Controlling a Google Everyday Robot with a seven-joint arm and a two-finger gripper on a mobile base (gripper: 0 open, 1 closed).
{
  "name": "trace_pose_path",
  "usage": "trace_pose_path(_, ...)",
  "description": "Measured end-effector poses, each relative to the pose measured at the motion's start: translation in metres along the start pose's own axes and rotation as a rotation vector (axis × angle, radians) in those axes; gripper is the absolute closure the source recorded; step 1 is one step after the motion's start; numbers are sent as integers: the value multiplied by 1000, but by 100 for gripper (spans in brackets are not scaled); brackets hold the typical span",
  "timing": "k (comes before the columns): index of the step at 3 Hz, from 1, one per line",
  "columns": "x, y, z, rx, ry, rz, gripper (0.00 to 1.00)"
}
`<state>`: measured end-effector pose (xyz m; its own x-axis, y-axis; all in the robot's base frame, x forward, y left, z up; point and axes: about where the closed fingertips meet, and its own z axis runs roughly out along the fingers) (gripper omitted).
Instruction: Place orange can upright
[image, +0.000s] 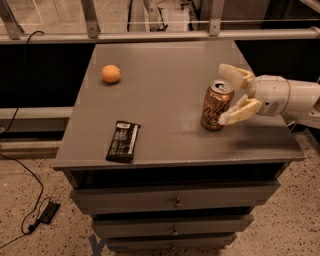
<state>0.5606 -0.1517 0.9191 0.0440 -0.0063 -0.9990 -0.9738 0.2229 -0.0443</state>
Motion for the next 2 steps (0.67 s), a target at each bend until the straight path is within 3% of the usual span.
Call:
trace_pose_path(1,-10,3,-22,22,68,-35,0)
trace_pose_path(2,-10,3,-21,22,68,-35,0)
